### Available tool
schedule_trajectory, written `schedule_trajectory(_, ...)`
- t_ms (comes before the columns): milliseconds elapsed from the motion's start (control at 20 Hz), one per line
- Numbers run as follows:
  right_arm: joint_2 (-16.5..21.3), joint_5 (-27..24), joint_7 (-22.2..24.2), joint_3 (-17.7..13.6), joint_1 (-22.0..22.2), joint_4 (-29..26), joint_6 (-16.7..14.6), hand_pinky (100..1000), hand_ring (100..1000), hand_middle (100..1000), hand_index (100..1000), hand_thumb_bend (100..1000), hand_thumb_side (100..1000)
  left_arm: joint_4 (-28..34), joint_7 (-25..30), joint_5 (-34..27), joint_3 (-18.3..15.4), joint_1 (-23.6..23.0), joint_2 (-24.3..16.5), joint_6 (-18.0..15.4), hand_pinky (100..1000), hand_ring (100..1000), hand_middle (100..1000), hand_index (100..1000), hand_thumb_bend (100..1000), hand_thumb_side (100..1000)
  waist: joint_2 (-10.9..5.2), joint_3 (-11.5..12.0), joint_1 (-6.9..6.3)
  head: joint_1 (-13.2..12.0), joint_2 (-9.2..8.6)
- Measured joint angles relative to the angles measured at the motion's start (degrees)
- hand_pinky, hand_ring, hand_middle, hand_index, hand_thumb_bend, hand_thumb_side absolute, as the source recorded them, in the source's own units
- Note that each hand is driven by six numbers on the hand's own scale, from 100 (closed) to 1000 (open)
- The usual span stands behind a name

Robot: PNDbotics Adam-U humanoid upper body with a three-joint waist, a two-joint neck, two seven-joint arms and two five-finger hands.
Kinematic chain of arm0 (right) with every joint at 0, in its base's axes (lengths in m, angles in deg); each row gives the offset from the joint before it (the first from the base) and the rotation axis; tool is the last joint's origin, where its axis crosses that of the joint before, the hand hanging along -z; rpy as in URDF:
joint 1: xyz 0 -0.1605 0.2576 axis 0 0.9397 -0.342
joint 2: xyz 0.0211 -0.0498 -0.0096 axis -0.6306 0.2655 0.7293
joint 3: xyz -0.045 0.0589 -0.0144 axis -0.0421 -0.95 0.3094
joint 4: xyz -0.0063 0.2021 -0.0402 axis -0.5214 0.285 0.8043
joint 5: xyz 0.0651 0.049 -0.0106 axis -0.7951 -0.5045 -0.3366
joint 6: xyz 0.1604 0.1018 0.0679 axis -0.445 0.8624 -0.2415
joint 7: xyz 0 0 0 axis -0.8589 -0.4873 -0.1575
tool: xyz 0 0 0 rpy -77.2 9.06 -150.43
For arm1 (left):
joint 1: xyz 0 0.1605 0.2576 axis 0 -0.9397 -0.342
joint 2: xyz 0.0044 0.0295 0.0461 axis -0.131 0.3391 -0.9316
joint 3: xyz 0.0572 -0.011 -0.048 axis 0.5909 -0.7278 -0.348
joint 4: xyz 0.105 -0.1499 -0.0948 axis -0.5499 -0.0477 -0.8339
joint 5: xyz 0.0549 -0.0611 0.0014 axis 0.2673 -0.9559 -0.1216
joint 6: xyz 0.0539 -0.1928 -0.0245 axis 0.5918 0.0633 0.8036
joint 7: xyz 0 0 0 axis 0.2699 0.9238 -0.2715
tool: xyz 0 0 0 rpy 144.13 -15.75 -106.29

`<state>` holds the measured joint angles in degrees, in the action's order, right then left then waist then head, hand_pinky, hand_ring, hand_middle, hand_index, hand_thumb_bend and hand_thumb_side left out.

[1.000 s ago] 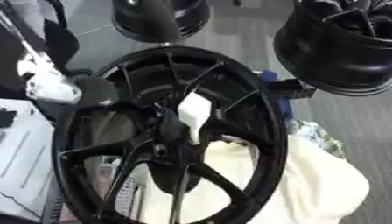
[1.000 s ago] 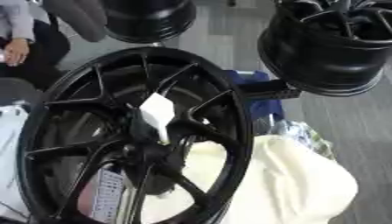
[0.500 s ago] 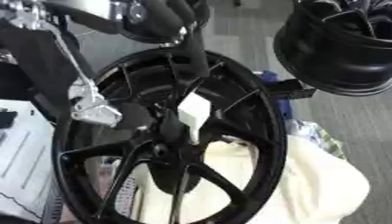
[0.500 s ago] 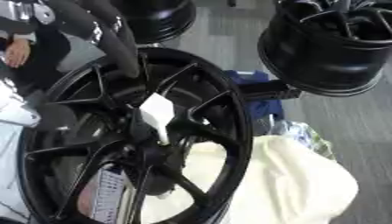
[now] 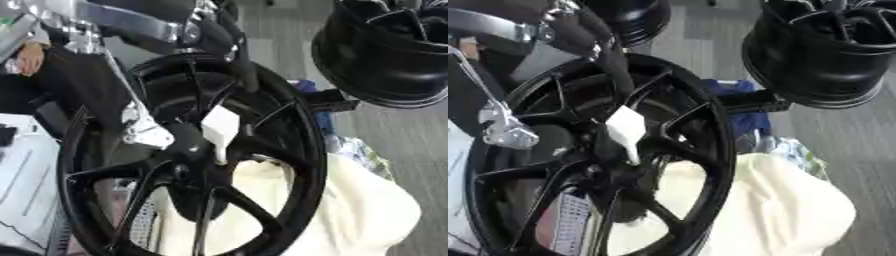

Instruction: Pull the pin out of the wheel hub.

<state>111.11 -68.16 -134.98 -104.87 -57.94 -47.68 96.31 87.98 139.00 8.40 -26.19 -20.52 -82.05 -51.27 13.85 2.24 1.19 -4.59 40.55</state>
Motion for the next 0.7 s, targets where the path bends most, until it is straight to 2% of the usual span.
schedule_trajectory(400, -0.69, -0.67, -0.14, -0.01, -0.12, 0.0, -0.14, 450, 620, 675, 840, 338, 307, -1.09, -0.16, 3.84, 0.84, -1.16, 1.62, 4.35, 848, 825, 738, 875, 363, 403, 0.66, -0.37, 0.19, -0.19, 0.0)
schedule_trajectory(700, -1.13, -1.04, -0.27, -0.03, -0.52, 0.0, -0.27, 449, 620, 675, 840, 335, 309, -5.15, -0.48, 6.62, 1.69, -1.9, 3.14, 4.2, 857, 845, 778, 905, 378, 414, 1.08, -0.62, 0.27, -0.19, -0.03)
